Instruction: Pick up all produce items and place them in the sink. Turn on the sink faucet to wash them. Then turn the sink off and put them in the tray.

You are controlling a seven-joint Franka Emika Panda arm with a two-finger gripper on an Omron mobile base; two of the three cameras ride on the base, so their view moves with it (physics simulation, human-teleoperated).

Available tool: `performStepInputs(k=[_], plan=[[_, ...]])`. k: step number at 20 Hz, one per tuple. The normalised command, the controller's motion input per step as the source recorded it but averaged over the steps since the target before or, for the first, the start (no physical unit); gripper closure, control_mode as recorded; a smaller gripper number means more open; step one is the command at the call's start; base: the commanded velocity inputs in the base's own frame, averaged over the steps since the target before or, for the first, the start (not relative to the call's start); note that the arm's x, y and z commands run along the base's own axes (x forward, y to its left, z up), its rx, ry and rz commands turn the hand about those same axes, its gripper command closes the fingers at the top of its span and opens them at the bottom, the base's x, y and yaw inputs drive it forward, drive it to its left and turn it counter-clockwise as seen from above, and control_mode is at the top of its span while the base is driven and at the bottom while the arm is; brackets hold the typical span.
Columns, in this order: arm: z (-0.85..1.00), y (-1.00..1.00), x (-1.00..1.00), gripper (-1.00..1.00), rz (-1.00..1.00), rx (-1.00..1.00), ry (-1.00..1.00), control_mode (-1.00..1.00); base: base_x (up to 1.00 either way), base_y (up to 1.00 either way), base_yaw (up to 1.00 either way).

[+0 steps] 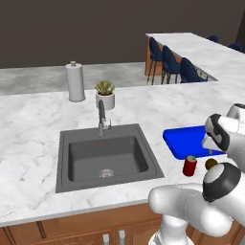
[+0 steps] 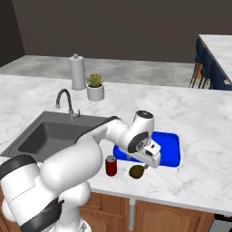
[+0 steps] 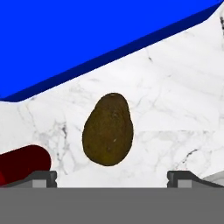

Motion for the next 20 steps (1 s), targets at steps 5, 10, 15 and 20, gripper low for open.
performStepInputs(k=[5,10,15,20], plan=[[-0.26,-0.03,0.09,-1.00,0.00,0.00,0.07,-1.00,0.00,0.00,0.00],[-0.23,0.00,0.00,-1.00,0.00,0.00,0.04,-1.00,0.00,0.00,0.00],[-0.21,0.07,0.00,-1.00,0.00,0.00,0.03,-1.00,0.00,0.00,0.00],[-0.18,0.11,0.00,-1.00,0.00,0.00,0.01,-1.00,0.00,0.00,0.00]])
